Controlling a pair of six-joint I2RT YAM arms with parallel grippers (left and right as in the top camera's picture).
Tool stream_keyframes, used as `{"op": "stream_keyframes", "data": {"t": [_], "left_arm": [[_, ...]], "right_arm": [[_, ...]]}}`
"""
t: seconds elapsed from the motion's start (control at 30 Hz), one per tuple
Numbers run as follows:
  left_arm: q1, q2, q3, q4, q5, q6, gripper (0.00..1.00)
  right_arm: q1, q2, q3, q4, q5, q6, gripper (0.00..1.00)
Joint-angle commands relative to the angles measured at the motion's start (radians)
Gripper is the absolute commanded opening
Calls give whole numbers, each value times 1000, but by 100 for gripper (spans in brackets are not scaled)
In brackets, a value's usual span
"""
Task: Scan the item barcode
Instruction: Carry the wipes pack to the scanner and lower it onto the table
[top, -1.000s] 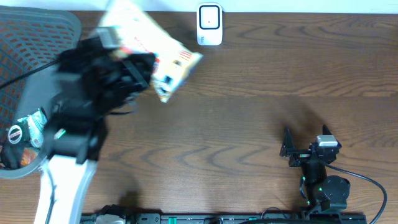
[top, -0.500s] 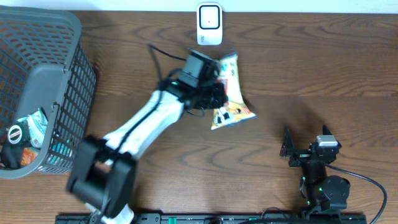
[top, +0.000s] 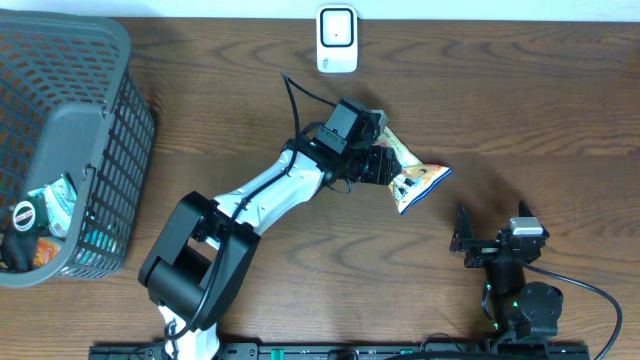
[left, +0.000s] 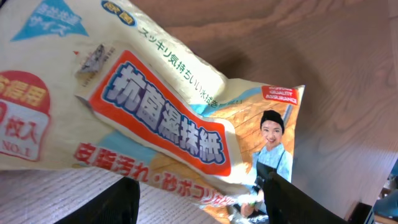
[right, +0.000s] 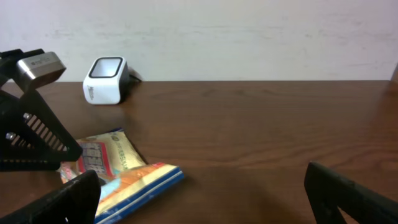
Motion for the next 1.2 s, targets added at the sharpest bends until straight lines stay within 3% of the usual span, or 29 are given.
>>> {"op": "stream_keyframes", "data": {"t": [0.0,0.17,0.27,0.5,0.8,1.03,1.17], "left_arm": [[30,-70,17,0,6,14,63],[94,-167,16,-3,6,14,66],[127,-195,16,-20,5,-9,84],[106,-159,12,-212,-189,-362,100],[3,-36,2,-189,-229,-676,98],[-10,36,2,-135,-232,-800,98],[-11,92,2,-64,-230,-807,98]], "right_arm": [[11,-5,-2,-4,7,-3,99],[11,-5,-2,-4,7,-3,99],[11,-5,-2,-4,7,-3,99],[11,-5,-2,-3,7,-3,99],[11,-5,-2,-4,7,-3,99],[11,-5,-2,-4,7,-3,99],[11,-5,-2,-4,7,-3,99]]}}
